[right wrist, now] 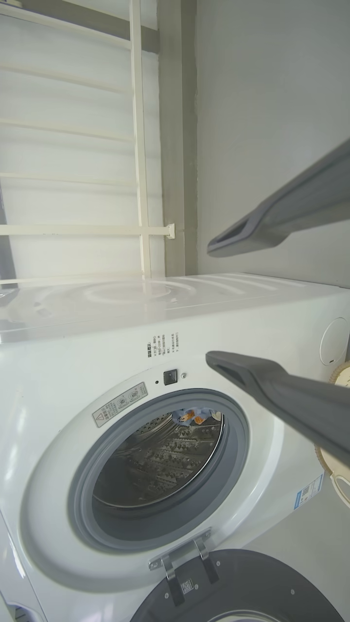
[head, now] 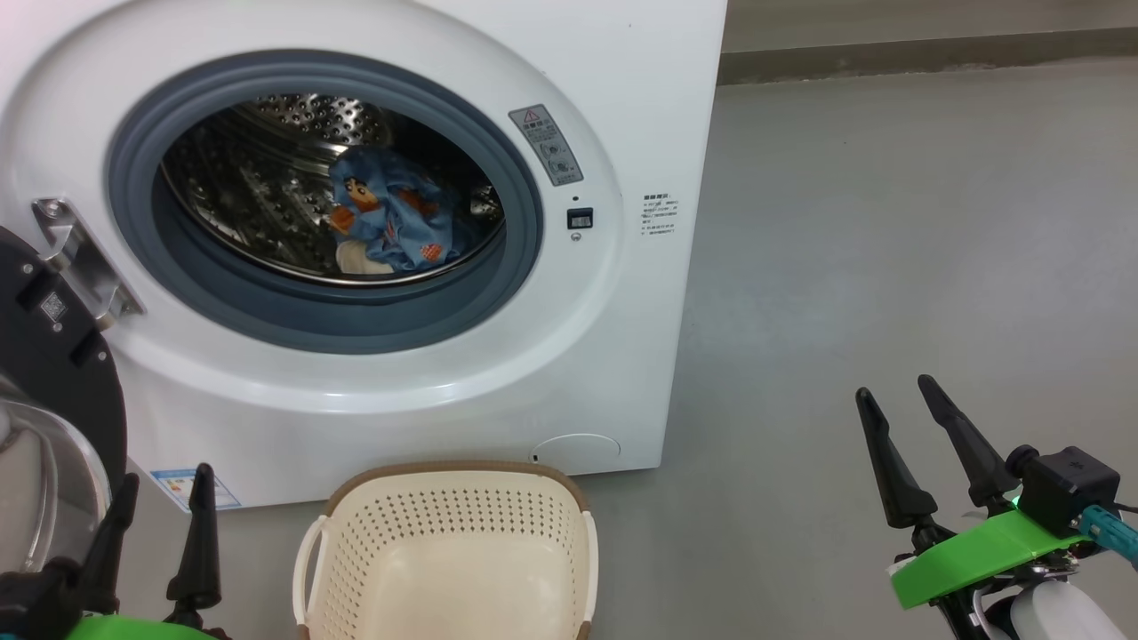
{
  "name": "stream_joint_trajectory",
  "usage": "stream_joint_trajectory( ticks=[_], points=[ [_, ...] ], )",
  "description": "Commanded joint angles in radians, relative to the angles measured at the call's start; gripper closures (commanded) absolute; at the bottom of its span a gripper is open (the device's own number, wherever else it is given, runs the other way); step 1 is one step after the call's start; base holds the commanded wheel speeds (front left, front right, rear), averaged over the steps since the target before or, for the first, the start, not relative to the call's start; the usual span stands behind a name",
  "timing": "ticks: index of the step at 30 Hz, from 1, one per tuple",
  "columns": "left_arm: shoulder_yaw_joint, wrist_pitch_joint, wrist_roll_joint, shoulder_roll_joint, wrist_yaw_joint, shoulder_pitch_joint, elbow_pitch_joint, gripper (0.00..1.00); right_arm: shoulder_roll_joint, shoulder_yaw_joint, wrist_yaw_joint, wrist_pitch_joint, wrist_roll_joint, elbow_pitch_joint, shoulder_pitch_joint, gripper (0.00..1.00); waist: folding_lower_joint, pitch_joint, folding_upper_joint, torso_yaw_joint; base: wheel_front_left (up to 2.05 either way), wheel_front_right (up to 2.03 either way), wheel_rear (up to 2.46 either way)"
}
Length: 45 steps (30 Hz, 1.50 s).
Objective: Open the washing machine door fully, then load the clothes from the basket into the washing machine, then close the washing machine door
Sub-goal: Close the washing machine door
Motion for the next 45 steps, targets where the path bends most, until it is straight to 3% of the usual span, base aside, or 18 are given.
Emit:
stream_joint_trajectory(
  ticks=[1,19,36,45],
  points=[
    [0.046,-0.006,0.013,0.022,-0.005,-0.028,-0.028,0.00,-0.015,0.021,0.004,-0.008,0.006,-0.019,-0.031,0.00,0.0000,0.000,0.0000,0.000,0.00,0.00,0.00],
    [0.062,-0.006,0.008,0.011,-0.014,-0.026,-0.030,0.00,-0.011,0.021,0.004,-0.008,0.007,-0.018,-0.033,0.00,0.0000,-0.003,0.0000,-0.003,-0.12,0.12,0.00],
    [0.072,-0.006,0.021,0.005,-0.018,-0.029,-0.024,0.00,-0.012,0.019,0.004,-0.008,0.010,-0.017,-0.034,0.00,0.0000,-0.004,0.0000,0.001,-1.56,1.53,0.03],
    [0.070,-0.006,0.027,0.005,-0.019,-0.029,-0.021,0.00,-0.012,0.017,0.004,-0.008,0.010,-0.018,-0.033,0.00,0.0000,-0.005,0.0000,0.000,-0.52,0.52,0.00]
  ],
)
